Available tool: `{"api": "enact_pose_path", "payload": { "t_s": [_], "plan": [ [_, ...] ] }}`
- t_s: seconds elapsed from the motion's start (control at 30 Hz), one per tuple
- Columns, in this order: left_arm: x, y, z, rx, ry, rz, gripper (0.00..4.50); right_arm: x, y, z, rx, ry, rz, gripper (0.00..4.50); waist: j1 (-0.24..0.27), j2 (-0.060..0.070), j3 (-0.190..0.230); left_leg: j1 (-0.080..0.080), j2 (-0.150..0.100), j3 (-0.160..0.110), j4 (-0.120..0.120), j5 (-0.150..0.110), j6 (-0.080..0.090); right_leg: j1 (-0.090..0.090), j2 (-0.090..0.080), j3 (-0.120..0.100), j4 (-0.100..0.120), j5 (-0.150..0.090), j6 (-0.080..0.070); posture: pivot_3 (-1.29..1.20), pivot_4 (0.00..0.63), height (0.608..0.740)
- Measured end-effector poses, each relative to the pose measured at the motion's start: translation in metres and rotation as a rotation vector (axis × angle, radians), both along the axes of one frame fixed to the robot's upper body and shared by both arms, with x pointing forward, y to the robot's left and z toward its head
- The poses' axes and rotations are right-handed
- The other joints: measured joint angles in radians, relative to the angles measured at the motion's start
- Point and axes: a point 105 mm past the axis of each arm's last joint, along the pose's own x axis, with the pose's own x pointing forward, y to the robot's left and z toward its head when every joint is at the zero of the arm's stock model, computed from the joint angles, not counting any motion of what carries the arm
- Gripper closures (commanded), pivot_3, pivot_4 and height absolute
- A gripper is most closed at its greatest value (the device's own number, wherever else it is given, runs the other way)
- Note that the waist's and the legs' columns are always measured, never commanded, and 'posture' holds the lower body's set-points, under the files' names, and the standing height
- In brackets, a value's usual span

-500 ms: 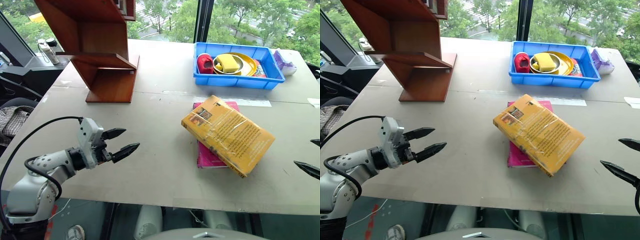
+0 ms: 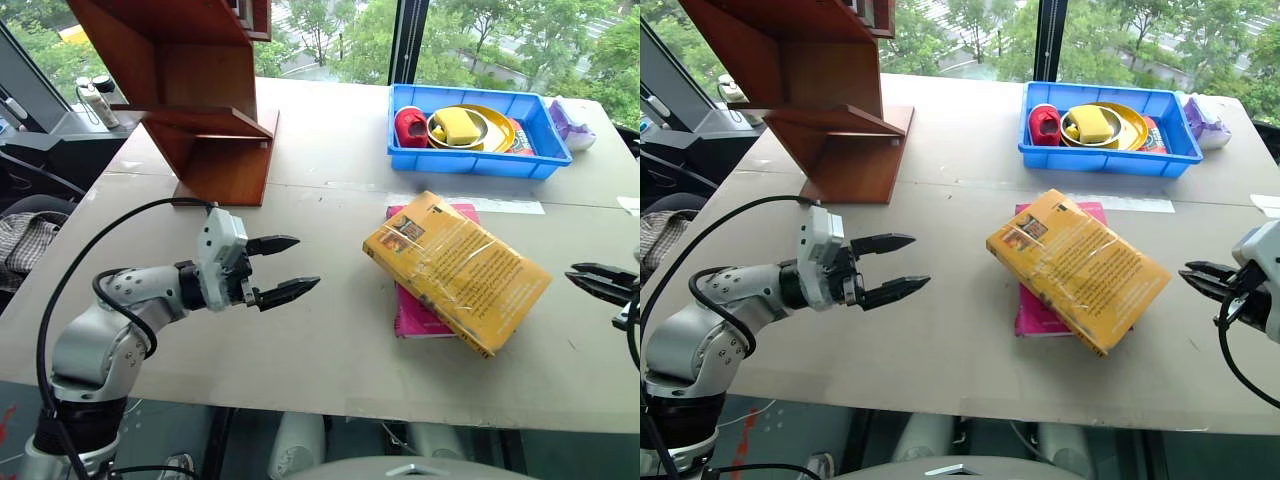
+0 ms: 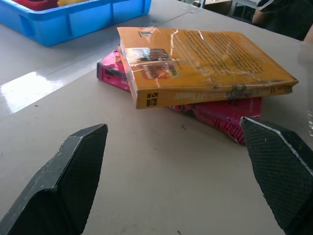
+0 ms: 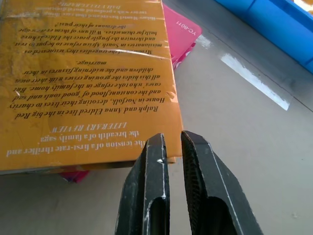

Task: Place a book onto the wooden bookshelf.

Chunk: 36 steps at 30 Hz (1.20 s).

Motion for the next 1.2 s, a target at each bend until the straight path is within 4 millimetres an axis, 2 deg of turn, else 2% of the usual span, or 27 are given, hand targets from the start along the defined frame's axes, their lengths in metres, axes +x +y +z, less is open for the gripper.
{"api": "enact_pose_path", "payload": {
  "t_s": [0.13, 0.27, 0.33, 0.47, 0.7, 0.9, 1.03, 1.13, 1.17, 1.2],
  "plan": [
    [-0.004, -0.014, 0.0, 0.012, -0.017, -0.065, 0.0, -0.005, -0.005, -0.022, -0.051, 0.081, -0.075, 4.28, 0.001, 0.0, 0.0, 0.0, -0.001, 0.0, 0.001, 0.0, 0.0, 0.0, -0.001, 0.0, 0.001, -0.001, -0.001, 0.0, 0.15, 0.74],
    [-0.006, -0.021, 0.003, 0.018, -0.024, -0.118, 0.0, -0.012, -0.015, -0.027, -0.096, 0.136, -0.12, 4.28, -0.001, 0.0, 0.0, 0.001, -0.001, -0.001, 0.001, 0.0, 0.0, 0.0, 0.0, -0.001, 0.001, -0.001, -0.001, 0.0, 0.15, 0.74],
    [-0.007, -0.019, 0.004, 0.031, -0.032, -0.145, 0.0, -0.012, -0.013, -0.027, -0.104, 0.142, -0.107, 4.28, -0.005, 0.0, 0.0, 0.002, -0.001, -0.001, 0.001, 0.0, 0.0, 0.0, 0.001, -0.001, 0.001, -0.001, -0.001, 0.0, 0.15, 0.74],
    [-0.006, -0.013, 0.0, 0.038, -0.03, -0.144, 0.0, -0.005, 0.004, -0.033, -0.086, 0.148, -0.038, 4.28, -0.004, 0.0, 0.0, 0.001, -0.001, -0.002, 0.001, 0.0, 0.0, 0.0, 0.001, -0.002, 0.001, -0.001, -0.001, 0.0, 0.15, 0.74],
    [-0.004, -0.007, -0.003, 0.03, -0.019, -0.113, 0.0, 0.02, 0.044, -0.034, -0.052, 0.109, 0.081, 4.28, -0.002, -0.001, 0.0, 0.0, -0.001, -0.002, 0.001, 0.0, 0.0, 0.0, 0.001, -0.001, 0.001, 0.0, 0.0, 0.0, 0.15, 0.74],
    [-0.005, -0.003, -0.009, 0.025, 0.0, -0.074, 0.0, 0.03, 0.067, -0.037, -0.015, 0.091, 0.135, 4.28, -0.002, -0.001, 0.0, 0.0, -0.002, -0.003, 0.001, 0.0, 0.0, 0.0, 0.0, -0.002, 0.001, 0.0, 0.0, 0.0, 0.15, 0.74],
    [-0.006, -0.003, -0.012, -0.001, 0.029, -0.041, 0.0, 0.031, 0.075, -0.04, -0.001, 0.093, 0.154, 4.28, -0.002, -0.001, 0.0, 0.0, -0.001, -0.003, 0.001, 0.0, 0.0, 0.0, 0.0, -0.002, 0.001, 0.0, 0.0, 0.0, 0.15, 0.74],
    [-0.006, -0.004, -0.02, -0.08, 0.132, 0.016, 0.0, 0.033, 0.08, -0.04, 0.017, 0.062, 0.156, 4.28, -0.002, -0.001, 0.0, 0.0, -0.001, -0.004, 0.001, 0.0, 0.0, 0.0, 0.0, -0.001, 0.001, 0.0, 0.001, 0.0, 0.15, 0.74],
    [-0.006, -0.006, -0.021, -0.12, 0.175, 0.04, 0.0, 0.031, 0.078, -0.042, 0.017, 0.059, 0.156, 4.28, -0.001, 0.0, 0.0, 0.0, -0.002, -0.004, 0.001, 0.0, 0.0, 0.0, 0.0, -0.001, 0.001, 0.0, 0.001, 0.0, 0.15, 0.74],
    [-0.006, -0.008, -0.023, -0.201, 0.253, 0.081, 0.0, 0.024, 0.071, -0.043, 0.028, 0.053, 0.154, 4.07, 0.005, 0.0, 0.0, -0.001, -0.003, -0.006, 0.001, 0.0, 0.0, 0.001, -0.001, -0.002, 0.001, 0.0, 0.002, 0.0, 0.15, 0.74]
  ]
}}
